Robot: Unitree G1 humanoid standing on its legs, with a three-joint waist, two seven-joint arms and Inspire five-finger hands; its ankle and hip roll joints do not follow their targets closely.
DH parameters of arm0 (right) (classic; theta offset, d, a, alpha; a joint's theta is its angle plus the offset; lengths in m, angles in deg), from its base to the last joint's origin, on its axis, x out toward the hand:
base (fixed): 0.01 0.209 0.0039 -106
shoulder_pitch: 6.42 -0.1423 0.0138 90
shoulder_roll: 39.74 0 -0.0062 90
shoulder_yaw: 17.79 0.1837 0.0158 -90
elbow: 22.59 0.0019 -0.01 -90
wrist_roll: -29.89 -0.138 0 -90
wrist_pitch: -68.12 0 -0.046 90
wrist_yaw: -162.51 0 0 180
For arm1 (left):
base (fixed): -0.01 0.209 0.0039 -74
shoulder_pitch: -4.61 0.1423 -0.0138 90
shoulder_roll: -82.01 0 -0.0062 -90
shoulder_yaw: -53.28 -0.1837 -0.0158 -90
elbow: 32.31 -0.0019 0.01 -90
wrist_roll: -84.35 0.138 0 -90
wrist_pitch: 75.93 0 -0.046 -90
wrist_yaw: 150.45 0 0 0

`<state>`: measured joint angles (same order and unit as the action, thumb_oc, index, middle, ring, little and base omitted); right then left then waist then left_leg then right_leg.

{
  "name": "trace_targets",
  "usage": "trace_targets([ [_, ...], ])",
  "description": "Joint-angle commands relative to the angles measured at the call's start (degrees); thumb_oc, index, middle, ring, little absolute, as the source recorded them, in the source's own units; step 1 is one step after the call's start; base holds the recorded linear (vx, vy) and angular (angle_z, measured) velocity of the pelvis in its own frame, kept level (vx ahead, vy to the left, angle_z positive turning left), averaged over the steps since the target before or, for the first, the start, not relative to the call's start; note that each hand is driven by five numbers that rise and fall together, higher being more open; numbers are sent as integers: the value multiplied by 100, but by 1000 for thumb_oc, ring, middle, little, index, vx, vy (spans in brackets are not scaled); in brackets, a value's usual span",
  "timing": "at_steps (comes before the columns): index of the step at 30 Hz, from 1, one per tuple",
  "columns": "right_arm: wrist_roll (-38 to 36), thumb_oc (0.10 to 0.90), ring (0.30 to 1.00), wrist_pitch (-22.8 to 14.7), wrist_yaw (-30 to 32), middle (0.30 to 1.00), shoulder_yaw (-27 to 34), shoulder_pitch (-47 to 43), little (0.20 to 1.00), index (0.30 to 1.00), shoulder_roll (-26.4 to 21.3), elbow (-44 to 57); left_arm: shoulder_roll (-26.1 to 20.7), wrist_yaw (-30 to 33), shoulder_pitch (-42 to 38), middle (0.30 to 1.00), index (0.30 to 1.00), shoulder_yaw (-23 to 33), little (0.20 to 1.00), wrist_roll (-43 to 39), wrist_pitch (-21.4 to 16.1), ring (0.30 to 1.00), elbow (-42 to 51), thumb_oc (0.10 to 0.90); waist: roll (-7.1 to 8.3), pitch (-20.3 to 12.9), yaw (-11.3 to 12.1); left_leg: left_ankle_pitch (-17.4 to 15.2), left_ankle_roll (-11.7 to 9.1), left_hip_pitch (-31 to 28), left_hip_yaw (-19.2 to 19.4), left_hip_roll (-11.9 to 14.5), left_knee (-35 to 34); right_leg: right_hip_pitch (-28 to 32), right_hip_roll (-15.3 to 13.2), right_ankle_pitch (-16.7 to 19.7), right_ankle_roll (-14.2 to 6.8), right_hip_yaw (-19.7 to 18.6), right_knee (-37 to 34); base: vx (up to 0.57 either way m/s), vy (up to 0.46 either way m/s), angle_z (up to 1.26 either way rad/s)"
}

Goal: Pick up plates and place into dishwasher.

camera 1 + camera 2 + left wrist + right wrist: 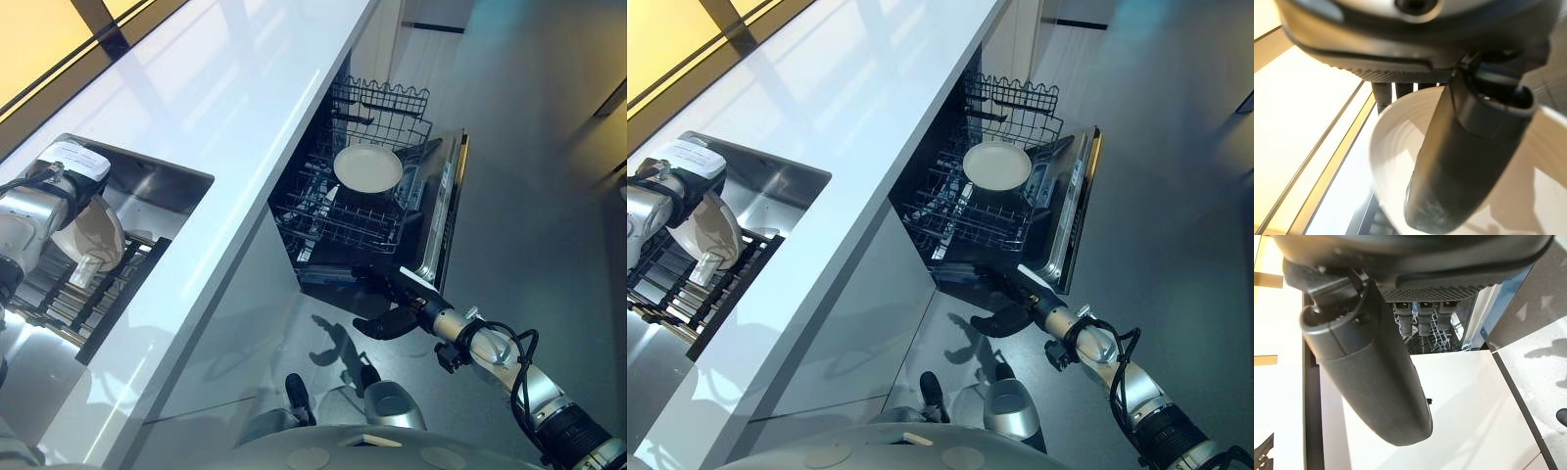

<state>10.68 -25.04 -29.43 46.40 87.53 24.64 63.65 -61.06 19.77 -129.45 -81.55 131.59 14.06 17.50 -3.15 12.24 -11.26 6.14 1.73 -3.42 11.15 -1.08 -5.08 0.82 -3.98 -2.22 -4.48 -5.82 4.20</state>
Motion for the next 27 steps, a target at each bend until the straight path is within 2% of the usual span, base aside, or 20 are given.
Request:
trace_targets([
  [1,-242,800,900,-577,-35,900,-10,-309,900,900,-113,663,22,632,-852,300,300,83,200,113,544,300,-578,100,17,-147,44,-655,232,-96,-220,-377,228,-592,146,784,-350,71,183,0,0,0],
  [7,-212,800,900,-702,67,900,56,-321,900,900,-83,642,86,1190,-749,300,300,219,200,-106,352,300,-425,100,36,-168,89,-596,213,-106,-277,-374,137,-543,164,746,-323,147,135,-3,-5,1],
  [14,-250,800,900,-879,202,900,333,-277,900,900,-81,805,-157,1539,-469,300,300,579,200,-650,264,300,143,100,59,-269,191,-586,187,-183,-337,-360,88,-376,168,638,-299,294,10,-14,-45,8],
  [19,-379,800,900,-1003,244,900,557,-288,900,900,-95,952,-347,2153,-9,300,300,1129,200,-1031,262,300,433,100,89,-398,299,-591,152,-248,-388,-326,80,-182,200,575,-242,379,-138,2,-55,9],
  [21,-450,800,900,-974,186,900,654,-260,900,900,-122,1053,-433,2532,332,300,300,1561,200,-1273,180,300,557,100,102,-484,364,-579,120,-274,-426,-301,59,-74,218,565,-207,434,-245,17,-70,14],
  [27,-452,800,900,-945,204,900,733,-251,900,900,-134,1158,-492,3155,1025,300,300,2345,200,-1630,-46,300,816,100,100,-616,456,-553,70,-311,-535,-271,22,82,262,528,-132,516,-375,21,-50,13],
])
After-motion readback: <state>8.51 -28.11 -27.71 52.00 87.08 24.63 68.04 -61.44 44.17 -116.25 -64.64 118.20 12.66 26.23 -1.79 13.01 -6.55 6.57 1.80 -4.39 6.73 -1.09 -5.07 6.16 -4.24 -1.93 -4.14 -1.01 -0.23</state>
